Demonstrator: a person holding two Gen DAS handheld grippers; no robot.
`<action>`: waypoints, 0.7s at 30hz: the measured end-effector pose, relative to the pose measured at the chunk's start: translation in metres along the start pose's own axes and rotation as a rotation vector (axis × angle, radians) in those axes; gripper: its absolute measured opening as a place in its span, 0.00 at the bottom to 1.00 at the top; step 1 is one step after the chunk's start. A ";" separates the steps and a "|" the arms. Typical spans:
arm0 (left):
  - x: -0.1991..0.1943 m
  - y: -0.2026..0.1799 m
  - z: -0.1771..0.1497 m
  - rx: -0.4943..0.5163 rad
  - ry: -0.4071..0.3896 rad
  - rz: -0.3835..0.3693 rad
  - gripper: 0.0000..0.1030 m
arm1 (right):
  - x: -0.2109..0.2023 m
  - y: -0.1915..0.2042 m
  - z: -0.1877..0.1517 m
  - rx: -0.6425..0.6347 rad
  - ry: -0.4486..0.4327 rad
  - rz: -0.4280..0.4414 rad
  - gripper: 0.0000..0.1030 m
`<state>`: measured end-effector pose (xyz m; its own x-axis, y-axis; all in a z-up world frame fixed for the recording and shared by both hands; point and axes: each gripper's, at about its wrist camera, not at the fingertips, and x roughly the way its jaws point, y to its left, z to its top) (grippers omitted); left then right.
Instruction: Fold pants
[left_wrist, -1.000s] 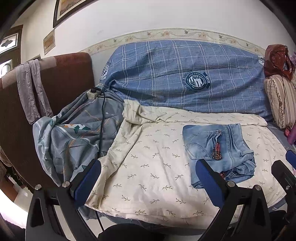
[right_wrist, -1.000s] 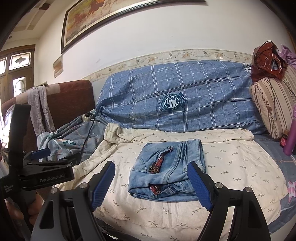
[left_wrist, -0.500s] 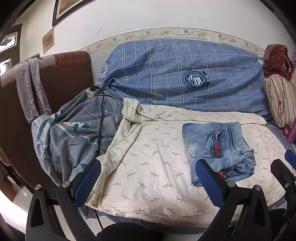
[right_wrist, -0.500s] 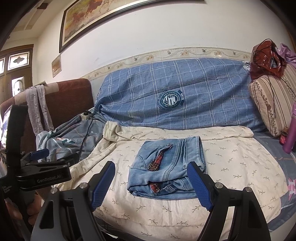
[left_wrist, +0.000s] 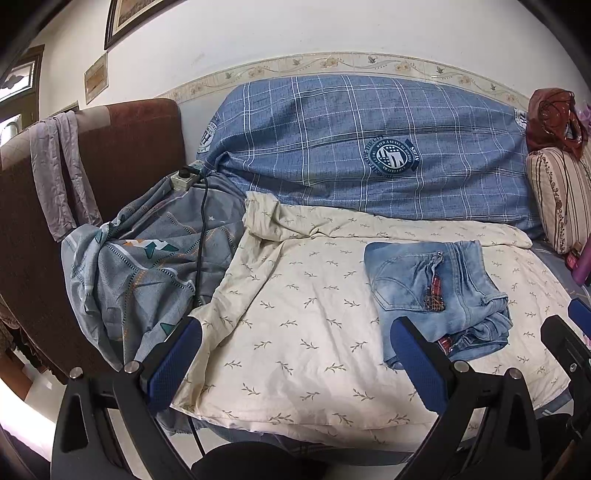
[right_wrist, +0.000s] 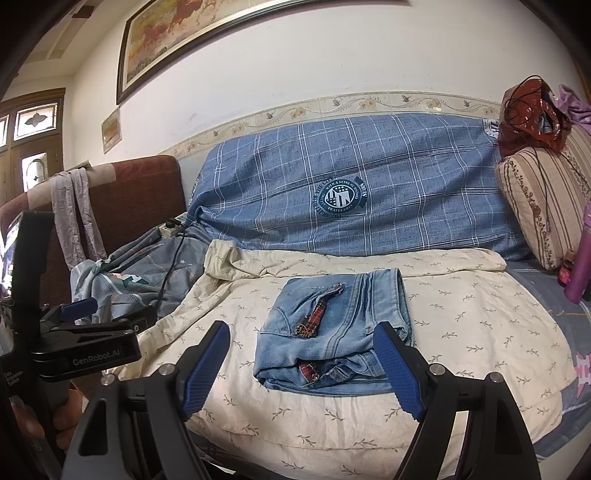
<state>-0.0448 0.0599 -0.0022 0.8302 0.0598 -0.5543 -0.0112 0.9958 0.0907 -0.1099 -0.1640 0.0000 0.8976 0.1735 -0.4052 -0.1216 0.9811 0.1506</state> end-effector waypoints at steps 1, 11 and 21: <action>0.000 0.000 0.000 -0.001 0.001 -0.002 0.99 | 0.000 0.000 0.000 -0.001 0.000 0.000 0.80; -0.002 0.004 0.000 -0.007 -0.002 -0.008 0.99 | 0.000 0.003 -0.001 -0.006 -0.002 0.002 0.80; -0.005 0.006 0.000 -0.010 -0.006 -0.009 0.99 | -0.003 0.006 0.001 -0.012 -0.008 0.005 0.80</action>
<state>-0.0489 0.0654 0.0011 0.8334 0.0503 -0.5504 -0.0092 0.9970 0.0772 -0.1129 -0.1587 0.0029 0.9004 0.1781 -0.3970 -0.1313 0.9811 0.1424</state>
